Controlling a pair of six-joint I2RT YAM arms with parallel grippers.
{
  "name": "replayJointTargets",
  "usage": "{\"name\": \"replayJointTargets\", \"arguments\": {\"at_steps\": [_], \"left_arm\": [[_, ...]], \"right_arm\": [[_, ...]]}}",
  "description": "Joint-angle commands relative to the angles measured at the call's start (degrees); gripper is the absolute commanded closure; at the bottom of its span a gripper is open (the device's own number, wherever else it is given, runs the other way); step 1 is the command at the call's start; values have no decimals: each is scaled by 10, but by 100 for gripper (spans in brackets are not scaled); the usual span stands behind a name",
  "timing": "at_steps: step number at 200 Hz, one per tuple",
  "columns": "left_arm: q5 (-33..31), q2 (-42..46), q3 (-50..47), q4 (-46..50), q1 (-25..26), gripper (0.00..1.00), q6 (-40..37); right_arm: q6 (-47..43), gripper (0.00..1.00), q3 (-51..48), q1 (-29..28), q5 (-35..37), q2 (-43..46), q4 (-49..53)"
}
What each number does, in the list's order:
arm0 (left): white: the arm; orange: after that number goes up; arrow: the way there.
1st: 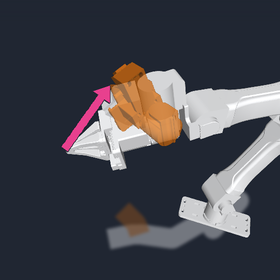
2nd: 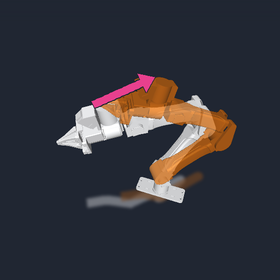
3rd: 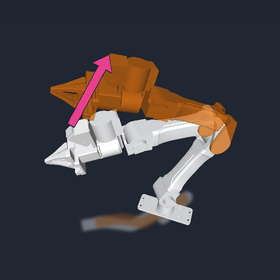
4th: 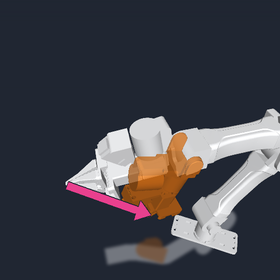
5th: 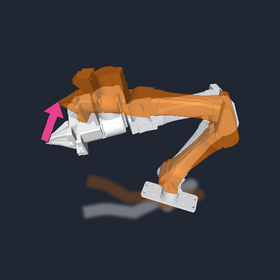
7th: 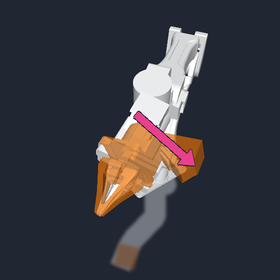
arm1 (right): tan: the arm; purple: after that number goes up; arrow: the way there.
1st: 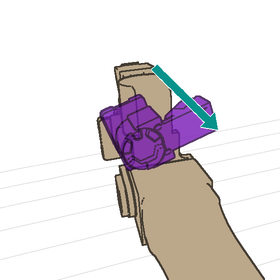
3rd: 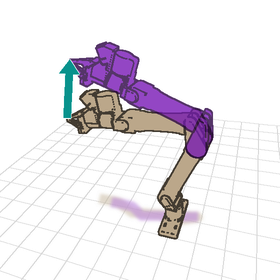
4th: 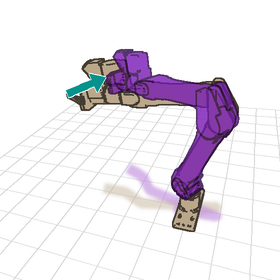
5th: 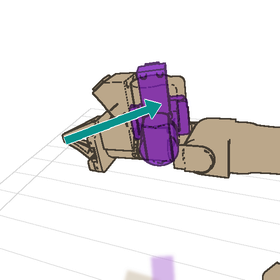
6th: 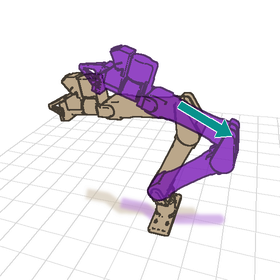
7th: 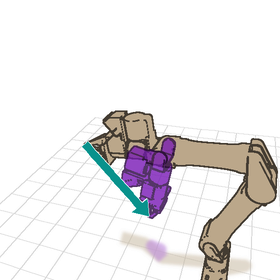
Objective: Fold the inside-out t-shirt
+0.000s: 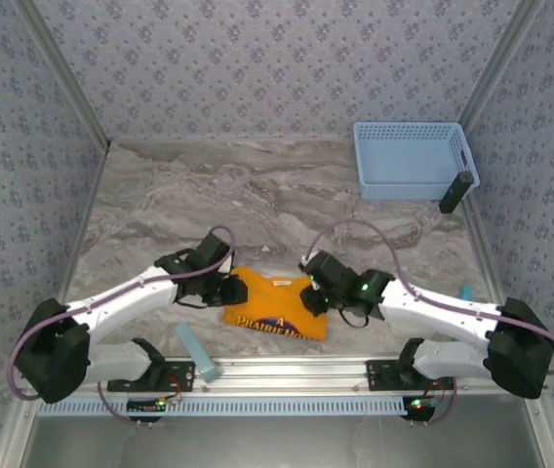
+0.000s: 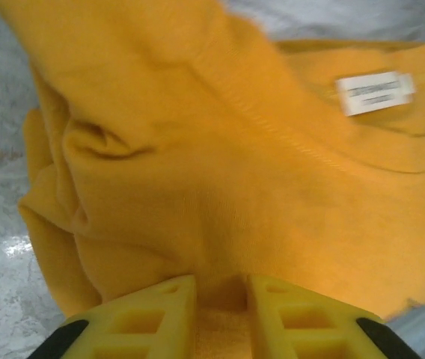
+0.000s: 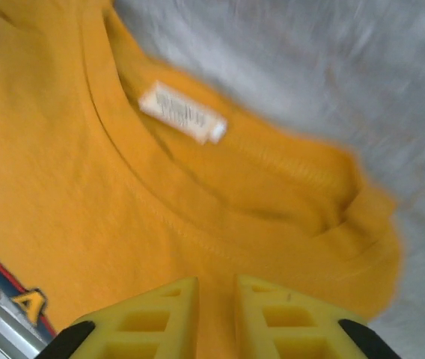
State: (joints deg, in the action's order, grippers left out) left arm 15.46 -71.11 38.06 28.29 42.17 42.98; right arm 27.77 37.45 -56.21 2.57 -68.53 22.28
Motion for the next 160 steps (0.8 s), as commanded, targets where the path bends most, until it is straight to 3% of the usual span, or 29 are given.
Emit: {"name": "replayJointTargets", "arguments": {"at_steps": [1, 30, 85, 112, 134, 160], "left_arm": [[-57, -20, -47, -21, 18, 81, 54], [-67, -37, -139, -89, 19, 87, 93], [-36, -111, -130, -126, 20, 82, 71], [-53, -89, -96, -75, 6, 73, 47], [-83, -40, -46, -9, -29, 60, 26], [-144, 31, 21, 51, -78, 49, -3]], "right_arm": [[105, 85, -42, -5, 15, -29, -81], [107, 88, -79, 17, 7, -76, -70], [62, 89, -87, 40, -1, -95, -66], [24, 86, -87, 57, 23, -46, -67], [-19, 77, -68, 111, 26, -6, -57], [-79, 75, -29, 180, 30, 29, -54]]}}
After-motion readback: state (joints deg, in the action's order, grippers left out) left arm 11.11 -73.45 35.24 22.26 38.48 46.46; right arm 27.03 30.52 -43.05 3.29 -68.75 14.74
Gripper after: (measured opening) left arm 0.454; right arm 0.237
